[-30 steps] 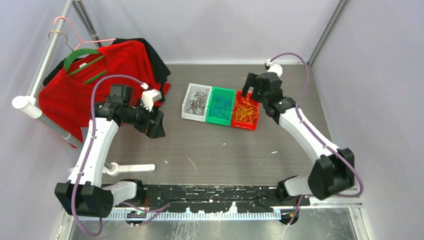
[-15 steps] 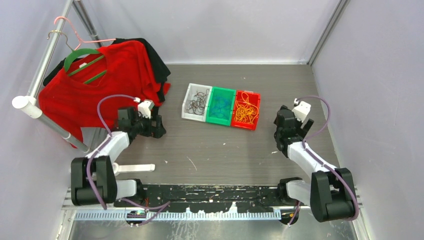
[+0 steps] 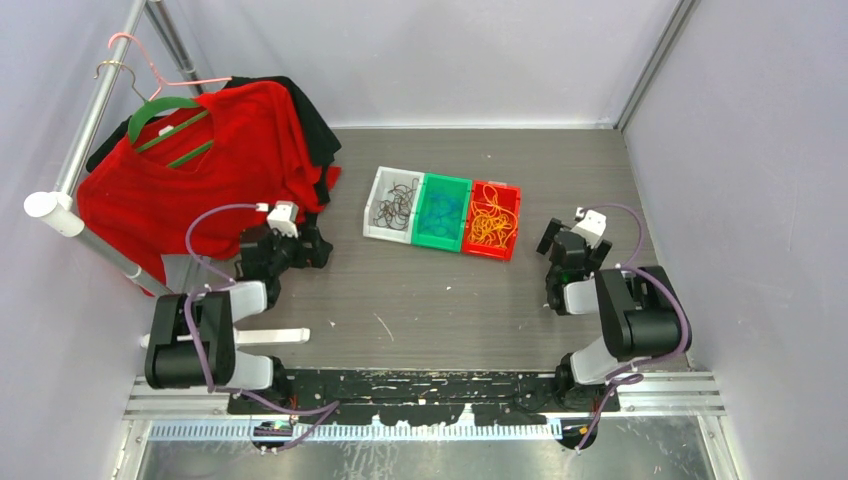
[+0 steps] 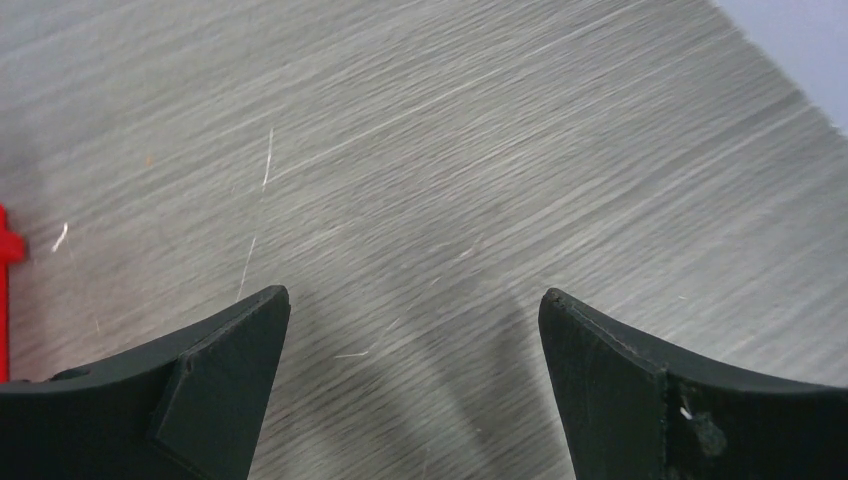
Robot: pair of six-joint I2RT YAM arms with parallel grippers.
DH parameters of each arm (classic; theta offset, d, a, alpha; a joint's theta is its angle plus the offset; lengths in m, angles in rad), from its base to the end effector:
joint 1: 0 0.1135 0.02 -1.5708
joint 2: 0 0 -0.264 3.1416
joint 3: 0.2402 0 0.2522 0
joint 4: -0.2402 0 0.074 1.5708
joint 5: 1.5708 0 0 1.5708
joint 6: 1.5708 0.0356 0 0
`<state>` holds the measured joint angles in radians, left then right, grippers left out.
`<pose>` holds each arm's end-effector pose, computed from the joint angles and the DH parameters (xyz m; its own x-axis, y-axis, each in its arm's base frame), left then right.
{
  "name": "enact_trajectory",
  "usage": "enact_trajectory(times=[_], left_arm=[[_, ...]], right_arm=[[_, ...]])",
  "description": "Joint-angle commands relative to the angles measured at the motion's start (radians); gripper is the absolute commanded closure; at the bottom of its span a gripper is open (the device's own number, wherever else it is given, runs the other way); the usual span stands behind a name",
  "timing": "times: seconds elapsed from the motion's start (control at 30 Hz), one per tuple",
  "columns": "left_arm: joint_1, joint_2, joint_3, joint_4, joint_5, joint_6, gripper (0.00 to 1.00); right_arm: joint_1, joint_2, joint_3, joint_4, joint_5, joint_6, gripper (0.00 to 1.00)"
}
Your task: Untangle the cables
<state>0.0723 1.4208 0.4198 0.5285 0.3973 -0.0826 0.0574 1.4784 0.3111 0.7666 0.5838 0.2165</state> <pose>0.2587 0.0049 0.1520 -0.4752 -0.1107 -0.8729 0.2386 0.9387 -0.2490 0.2432 -0.0057 0.1342 -0.2818 0.1633 -0.9455 0.5318 0.8468 -0.0122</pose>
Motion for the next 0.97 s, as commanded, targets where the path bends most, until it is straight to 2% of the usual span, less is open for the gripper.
enact_trajectory(times=[0.0, 0.07, 0.13, 0.2, 0.23, 0.3, 0.37, 0.93], left_arm=[[0.004, -0.087, -0.071, 0.202, -0.095, 0.025, 0.0], [0.013, -0.049, -0.101, 0.33, -0.153, 0.032, 0.0], [0.026, 0.033, -0.095, 0.399, -0.119, 0.03, 0.0], [-0.006, 0.137, -0.091, 0.496, -0.152, 0.044, 0.0], [-0.017, 0.152, -0.083, 0.491, -0.172, 0.049, 0.0], [-0.047, 0.11, -0.051, 0.351, -0.231, 0.07, 0.01], [-0.052, 0.132, -0.056, 0.4, -0.253, 0.065, 0.01], [-0.052, 0.122, -0.054, 0.381, -0.249, 0.065, 0.01]], right_arm=[[0.0, 0.081, -0.008, 0.274, -0.124, -0.076, 0.0], [-0.002, 0.068, 0.008, 0.228, -0.106, -0.053, 0.0], [-0.002, 0.075, 0.021, 0.208, -0.102, -0.055, 0.0], [-0.009, 0.073, 0.026, 0.196, -0.11, -0.047, 0.0], [-0.01, 0.075, 0.024, 0.206, -0.111, -0.049, 0.0], [-0.01, 0.065, 0.024, 0.192, -0.112, -0.046, 0.0], [-0.01, 0.07, 0.02, 0.204, -0.111, -0.049, 0.0], [-0.033, 0.067, 0.027, 0.182, -0.168, -0.046, 0.0]])
